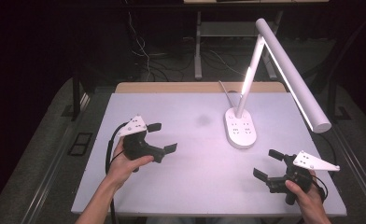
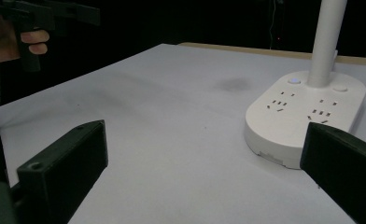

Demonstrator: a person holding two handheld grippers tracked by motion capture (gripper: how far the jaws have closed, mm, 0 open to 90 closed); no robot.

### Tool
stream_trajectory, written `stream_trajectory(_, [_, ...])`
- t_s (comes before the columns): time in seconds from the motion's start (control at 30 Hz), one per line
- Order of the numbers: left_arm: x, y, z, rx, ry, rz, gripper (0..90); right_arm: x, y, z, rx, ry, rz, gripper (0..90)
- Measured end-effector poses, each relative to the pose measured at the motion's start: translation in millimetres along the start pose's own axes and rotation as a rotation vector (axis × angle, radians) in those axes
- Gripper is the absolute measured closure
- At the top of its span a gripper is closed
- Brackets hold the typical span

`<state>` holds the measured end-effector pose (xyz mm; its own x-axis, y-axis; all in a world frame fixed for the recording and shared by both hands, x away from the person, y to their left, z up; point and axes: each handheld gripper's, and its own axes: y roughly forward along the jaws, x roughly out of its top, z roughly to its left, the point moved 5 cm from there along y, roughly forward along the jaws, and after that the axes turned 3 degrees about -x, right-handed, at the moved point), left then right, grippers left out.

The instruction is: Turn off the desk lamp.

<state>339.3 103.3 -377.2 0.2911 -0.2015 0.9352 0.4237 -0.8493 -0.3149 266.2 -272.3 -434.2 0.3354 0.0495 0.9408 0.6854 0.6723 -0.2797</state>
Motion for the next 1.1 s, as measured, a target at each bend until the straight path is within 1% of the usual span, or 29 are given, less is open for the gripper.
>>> stream_trajectory(0.1, [2.8, 4.2, 2.4, 0.005, 0.005, 0.011, 1.8, 0.0, -0.2, -0.1, 0.0, 0.001, 0.0, 0.7])
stream_trajectory(0.43, [18.2, 16.8, 9.0, 0.004, 0.031, 0.023, 2.5, 0.0, -0.6, -0.7, 0.0, 0.0, 0.0, 0.7])
stream_trajectory(0.63, [27.2, 26.6, 10.3, -0.005, 0.045, 0.039, 2.7, 0.0, -0.9, -1.0, -0.003, 0.002, 0.0, 0.7])
stream_trajectory(0.83, [37.6, 37.9, 11.3, -0.015, 0.054, 0.04, 3.6, -0.2, -1.3, -1.0, -0.004, 0.006, 0.002, 0.7])
stream_trajectory(1.1, [44.5, 51.9, 12.6, -0.026, 0.063, 0.061, 4.3, 0.3, -1.9, -2.3, -0.007, 0.002, -0.005, 0.7])
